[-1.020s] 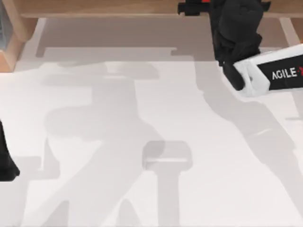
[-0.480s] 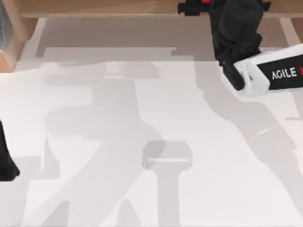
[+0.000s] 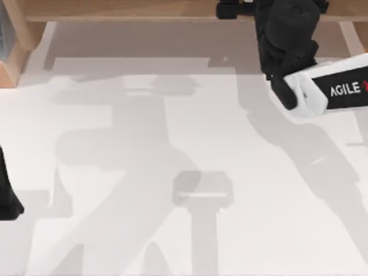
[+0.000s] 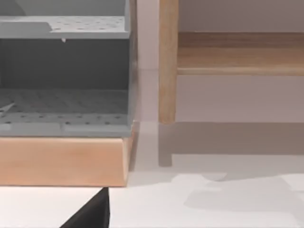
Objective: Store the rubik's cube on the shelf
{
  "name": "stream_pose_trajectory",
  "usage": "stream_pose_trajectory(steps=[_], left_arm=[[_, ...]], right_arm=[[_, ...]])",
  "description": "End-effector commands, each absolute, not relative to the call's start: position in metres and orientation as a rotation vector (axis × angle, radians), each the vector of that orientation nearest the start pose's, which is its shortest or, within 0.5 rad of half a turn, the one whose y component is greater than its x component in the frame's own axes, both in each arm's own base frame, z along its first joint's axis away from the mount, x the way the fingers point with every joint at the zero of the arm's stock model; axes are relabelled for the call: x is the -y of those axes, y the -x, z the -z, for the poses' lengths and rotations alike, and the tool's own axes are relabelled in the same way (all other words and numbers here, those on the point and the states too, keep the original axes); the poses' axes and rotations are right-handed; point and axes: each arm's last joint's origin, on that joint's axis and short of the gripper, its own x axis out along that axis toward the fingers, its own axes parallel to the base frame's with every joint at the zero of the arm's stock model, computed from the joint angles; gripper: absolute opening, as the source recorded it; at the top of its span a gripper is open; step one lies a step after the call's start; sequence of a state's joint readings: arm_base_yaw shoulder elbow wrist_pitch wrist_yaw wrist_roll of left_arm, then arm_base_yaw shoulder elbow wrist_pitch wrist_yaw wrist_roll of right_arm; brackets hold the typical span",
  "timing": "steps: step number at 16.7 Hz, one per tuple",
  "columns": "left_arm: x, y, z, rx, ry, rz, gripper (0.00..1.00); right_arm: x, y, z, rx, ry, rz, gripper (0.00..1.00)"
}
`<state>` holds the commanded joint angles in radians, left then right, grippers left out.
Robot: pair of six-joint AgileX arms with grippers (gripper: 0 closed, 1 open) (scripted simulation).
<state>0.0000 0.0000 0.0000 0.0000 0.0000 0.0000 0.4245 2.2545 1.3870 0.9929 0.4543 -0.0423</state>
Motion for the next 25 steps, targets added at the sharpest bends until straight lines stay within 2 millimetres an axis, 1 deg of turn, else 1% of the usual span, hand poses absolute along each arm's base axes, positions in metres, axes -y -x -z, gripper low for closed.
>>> stream_pose_trajectory(steps=[3,4,6,9,12,15,19,22,25], left_arm=[[0.001,-0.106,-0.16,0.0,0.0,0.0,1.0],[0.001,-0.106,-0.16,0.0,0.0,0.0,1.0],[0.001,-0.106,-0.16,0.0,0.0,0.0,1.0],[0.001,-0.106,-0.16,0.0,0.0,0.0,1.0],[0.001,-0.106,-0.16,0.0,0.0,0.0,1.0],[0.001,-0.106,-0.16,0.0,0.0,0.0,1.0],[0.001,-0.106,-0.16,0.0,0.0,0.0,1.0],[0.001,-0.106,-0.16,0.0,0.0,0.0,1.0],[0.001,-0.106,-0.16,0.0,0.0,0.0,1.0]], right_arm=[[-0.196,-0.451,-0.168,0.118,0.0,0.003,1.0],[-0.194,-0.45,-0.168,0.119,0.009,-0.001,1.0],[-0.182,-0.448,-0.167,0.122,0.051,-0.024,1.0],[-0.148,-0.439,-0.164,0.132,0.173,-0.086,1.0],[-0.099,-0.421,-0.157,0.145,0.349,-0.161,1.0],[-0.043,-0.389,-0.144,0.152,0.555,-0.228,1.0],[0.027,-0.33,-0.122,0.147,0.828,-0.282,1.0],[0.067,-0.283,-0.108,0.135,1.018,-0.282,1.0],[0.099,-0.248,-0.098,0.111,1.198,-0.236,1.0]])
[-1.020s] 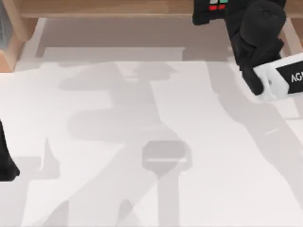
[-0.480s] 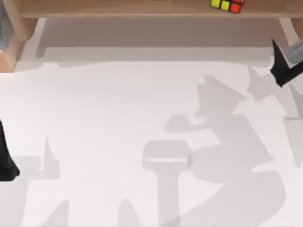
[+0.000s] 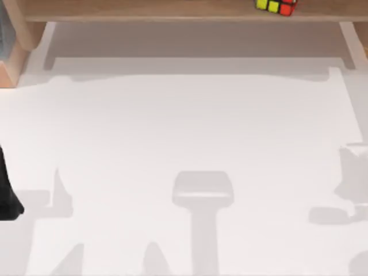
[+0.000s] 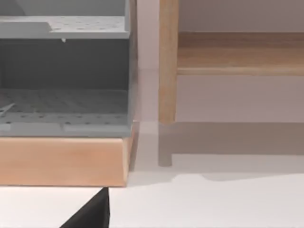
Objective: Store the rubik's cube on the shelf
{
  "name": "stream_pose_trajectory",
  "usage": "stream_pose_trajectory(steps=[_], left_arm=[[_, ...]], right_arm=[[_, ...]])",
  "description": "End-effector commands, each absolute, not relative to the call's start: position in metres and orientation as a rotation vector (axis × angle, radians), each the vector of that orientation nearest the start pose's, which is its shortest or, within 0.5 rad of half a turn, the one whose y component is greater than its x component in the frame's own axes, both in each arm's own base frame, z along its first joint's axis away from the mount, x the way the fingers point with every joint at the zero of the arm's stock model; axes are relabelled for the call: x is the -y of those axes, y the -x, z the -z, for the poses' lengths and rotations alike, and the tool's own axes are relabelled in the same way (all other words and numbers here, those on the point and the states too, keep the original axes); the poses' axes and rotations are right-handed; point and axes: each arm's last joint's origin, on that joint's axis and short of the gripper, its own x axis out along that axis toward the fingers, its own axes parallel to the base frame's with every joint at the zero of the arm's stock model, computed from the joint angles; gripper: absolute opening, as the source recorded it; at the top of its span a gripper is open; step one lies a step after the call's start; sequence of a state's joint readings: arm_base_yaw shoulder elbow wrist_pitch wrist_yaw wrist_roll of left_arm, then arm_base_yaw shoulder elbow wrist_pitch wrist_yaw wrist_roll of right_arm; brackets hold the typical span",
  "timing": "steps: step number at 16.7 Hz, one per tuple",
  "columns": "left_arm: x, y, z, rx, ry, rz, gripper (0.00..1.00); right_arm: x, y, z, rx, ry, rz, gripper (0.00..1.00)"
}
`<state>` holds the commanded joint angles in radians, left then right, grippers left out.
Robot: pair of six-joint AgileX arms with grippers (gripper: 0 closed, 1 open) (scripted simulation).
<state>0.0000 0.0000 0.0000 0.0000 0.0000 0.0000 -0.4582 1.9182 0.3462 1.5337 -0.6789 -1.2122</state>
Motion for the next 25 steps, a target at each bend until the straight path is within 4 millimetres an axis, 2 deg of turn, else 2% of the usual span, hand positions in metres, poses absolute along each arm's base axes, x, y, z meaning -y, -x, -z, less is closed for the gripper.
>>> stream_pose_trajectory(steps=[3,6,8,14,19,23,25], left_arm=[[0.001,-0.106,-0.16,0.0,0.0,0.0,1.0],[0.001,-0.106,-0.16,0.0,0.0,0.0,1.0],[0.001,-0.106,-0.16,0.0,0.0,0.0,1.0],[0.001,-0.106,-0.16,0.0,0.0,0.0,1.0],[0.001,-0.106,-0.16,0.0,0.0,0.0,1.0],[0.001,-0.106,-0.16,0.0,0.0,0.0,1.0],[0.001,-0.106,-0.16,0.0,0.0,0.0,1.0]], right_arm=[[0.133,-0.231,-0.092,0.066,1.372,-0.139,1.0],[0.165,-0.226,-0.09,0.016,1.514,-0.036,1.0],[0.177,-0.225,-0.089,-0.005,1.564,0.002,1.0],[0.178,-0.226,-0.09,-0.006,1.569,0.005,1.0],[0.179,-0.249,-0.089,-0.008,1.571,0.008,1.0],[0.179,-0.25,-0.089,-0.008,1.571,0.008,1.0],[0.179,-0.25,-0.089,-0.008,1.571,0.008,0.85]])
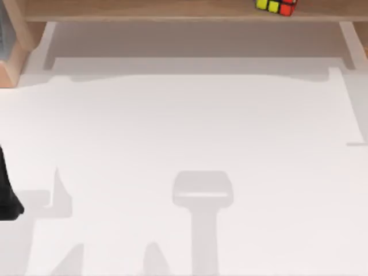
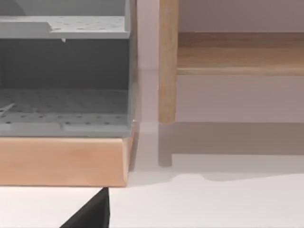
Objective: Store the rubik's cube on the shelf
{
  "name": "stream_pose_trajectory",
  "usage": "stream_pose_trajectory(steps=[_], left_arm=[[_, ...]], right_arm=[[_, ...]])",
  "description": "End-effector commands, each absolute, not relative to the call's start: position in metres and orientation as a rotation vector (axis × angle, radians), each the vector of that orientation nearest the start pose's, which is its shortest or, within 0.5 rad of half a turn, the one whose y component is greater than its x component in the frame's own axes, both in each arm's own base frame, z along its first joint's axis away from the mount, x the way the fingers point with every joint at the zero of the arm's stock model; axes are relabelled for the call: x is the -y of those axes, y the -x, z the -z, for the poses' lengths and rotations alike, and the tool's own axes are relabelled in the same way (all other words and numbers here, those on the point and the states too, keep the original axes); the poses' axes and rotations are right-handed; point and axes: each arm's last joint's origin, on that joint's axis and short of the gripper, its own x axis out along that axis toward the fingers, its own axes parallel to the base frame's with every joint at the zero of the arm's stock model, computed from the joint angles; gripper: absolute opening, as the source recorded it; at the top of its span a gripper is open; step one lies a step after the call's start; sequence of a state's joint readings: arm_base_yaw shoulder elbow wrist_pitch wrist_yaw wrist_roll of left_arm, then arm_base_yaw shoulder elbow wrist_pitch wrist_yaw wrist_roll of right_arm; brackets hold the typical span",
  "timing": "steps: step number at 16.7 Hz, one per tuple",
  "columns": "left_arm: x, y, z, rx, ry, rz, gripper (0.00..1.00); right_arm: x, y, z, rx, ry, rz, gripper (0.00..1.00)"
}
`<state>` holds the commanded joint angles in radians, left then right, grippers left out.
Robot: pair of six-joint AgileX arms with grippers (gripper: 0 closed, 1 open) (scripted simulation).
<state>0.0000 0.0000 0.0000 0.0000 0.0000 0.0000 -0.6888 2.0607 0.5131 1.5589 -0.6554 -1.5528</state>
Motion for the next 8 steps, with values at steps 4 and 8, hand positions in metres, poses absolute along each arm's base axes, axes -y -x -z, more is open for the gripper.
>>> stream_pose_trajectory(steps=[4,8], left_arm=[[0.0012,-0.1057,-0.16,0.0,0.0,0.0,1.0],[0.0012,-0.1057,-0.16,0.0,0.0,0.0,1.0]], right_arm=[[0.1789,-0.25,-0.0892,-0.008,1.571,0.008,0.55],[0.1789,-0.25,-0.0892,-0.008,1.571,0.008,0.25]])
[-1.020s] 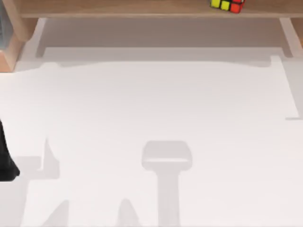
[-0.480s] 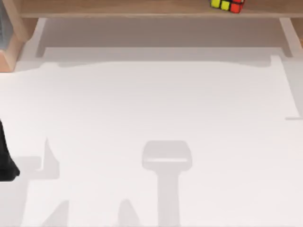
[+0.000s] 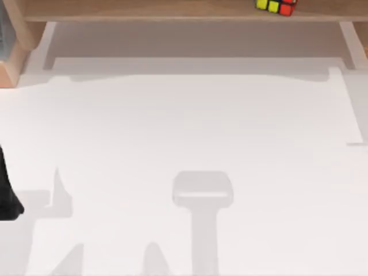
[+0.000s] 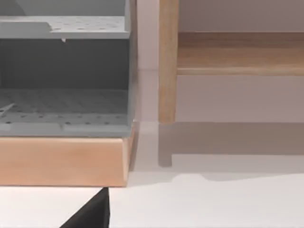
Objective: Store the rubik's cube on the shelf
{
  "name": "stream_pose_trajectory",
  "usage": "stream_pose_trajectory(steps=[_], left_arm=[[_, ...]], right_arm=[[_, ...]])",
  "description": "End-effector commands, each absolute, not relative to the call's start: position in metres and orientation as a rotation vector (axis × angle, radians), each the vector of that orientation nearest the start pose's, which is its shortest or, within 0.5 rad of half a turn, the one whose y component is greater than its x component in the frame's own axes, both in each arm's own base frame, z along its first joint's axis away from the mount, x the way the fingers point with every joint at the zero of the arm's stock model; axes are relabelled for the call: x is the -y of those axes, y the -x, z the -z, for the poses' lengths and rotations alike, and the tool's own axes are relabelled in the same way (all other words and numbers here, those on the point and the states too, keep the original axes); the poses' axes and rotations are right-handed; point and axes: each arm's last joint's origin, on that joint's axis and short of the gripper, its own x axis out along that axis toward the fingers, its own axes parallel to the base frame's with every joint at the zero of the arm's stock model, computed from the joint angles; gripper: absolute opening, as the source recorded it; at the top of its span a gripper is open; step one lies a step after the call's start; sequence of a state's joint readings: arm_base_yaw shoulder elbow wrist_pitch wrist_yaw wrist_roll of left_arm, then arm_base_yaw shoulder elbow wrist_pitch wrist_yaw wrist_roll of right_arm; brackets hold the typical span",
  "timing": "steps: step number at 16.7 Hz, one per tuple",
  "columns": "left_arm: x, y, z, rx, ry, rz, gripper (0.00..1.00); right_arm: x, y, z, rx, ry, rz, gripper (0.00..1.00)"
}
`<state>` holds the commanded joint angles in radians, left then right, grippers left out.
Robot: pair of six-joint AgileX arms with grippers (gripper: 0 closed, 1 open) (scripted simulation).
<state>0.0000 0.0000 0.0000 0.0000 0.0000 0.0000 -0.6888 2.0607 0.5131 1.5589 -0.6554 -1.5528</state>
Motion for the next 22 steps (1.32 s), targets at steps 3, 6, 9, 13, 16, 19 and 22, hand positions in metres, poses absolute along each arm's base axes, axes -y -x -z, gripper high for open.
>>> stream_pose_trajectory(steps=[3,6,9,13,16,19,22], left_arm=[[0.001,-0.106,-0.16,0.0,0.0,0.0,1.0],[0.001,-0.106,-0.16,0.0,0.0,0.0,1.0],[0.001,-0.106,-0.16,0.0,0.0,0.0,1.0],[0.001,-0.106,-0.16,0.0,0.0,0.0,1.0],[0.001,-0.106,-0.16,0.0,0.0,0.0,1.0],[0.001,-0.106,-0.16,0.0,0.0,0.0,1.0],[0.001,-0.106,-0.16,0.0,0.0,0.0,1.0]], right_arm=[[0.179,-0.25,-0.089,-0.008,1.571,0.008,0.02],[0.179,-0.25,-0.089,-0.008,1.571,0.008,0.0],[0.179,-0.25,-0.089,-0.008,1.571,0.008,0.0],[0.179,-0.251,-0.088,-0.014,1.565,0.006,0.0],[0.181,-0.268,-0.088,-0.011,1.568,0.008,0.0],[0.181,-0.284,-0.088,-0.011,1.566,0.006,0.0],[0.182,-0.305,-0.09,-0.004,1.572,0.013,0.0]])
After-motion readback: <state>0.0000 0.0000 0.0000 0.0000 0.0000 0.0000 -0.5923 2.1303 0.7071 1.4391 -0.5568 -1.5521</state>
